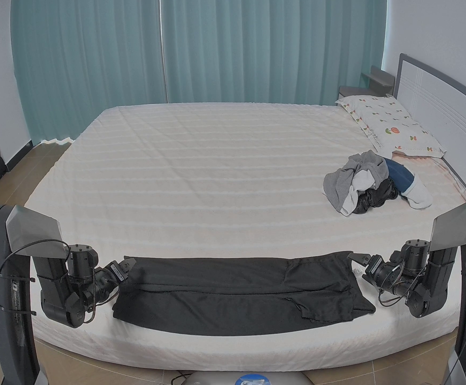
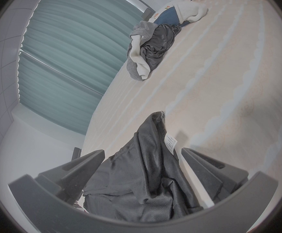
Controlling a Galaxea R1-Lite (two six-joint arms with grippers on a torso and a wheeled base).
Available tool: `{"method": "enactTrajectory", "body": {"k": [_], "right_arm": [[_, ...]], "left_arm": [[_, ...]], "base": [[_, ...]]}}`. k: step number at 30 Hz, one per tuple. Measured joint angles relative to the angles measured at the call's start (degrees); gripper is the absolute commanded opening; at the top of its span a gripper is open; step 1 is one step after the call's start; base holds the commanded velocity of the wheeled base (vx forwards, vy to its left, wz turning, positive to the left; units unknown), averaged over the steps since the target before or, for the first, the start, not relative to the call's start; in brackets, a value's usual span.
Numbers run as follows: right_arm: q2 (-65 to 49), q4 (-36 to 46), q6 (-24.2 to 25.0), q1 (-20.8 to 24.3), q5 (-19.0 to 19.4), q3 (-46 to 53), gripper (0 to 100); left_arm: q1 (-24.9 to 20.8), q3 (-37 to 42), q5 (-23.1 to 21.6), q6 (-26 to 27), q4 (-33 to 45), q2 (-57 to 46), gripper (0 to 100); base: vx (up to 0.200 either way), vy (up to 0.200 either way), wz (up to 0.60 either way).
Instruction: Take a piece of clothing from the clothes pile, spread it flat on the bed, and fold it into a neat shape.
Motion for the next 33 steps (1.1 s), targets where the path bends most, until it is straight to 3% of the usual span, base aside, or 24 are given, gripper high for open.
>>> {"method": "enactTrajectory", "body": {"k": [7,13,28,29,33], "right_arm": [[0.07,0.05,-0.02,0.20,-0.09,-0.02,100],[0.10,0.05,-0.04,0.40,-0.28,0.02,100],[0.11,0.11,-0.04,1.54,-0.41,0.07,100],[0.11,0.13,-0.04,1.54,-0.44,0.07,100],[0.11,0.16,-0.04,1.54,-0.44,0.07,100]], "left_arm": [[-2.57,-0.29,0.02,3.30,0.68,0.55,100],[-3.71,0.11,2.28,9.57,0.43,2.39,100],[-5.66,-0.43,4.14,10.42,0.07,4.99,100],[-5.68,-0.49,4.14,10.40,0.07,5.07,0],[-5.79,-0.60,4.27,10.23,0.05,5.21,0]], "base": [[0.000,0.000,0.00],[0.000,0.000,0.00],[0.000,0.000,0.00],[0.000,0.000,0.00],[0.000,0.000,0.00]]}}
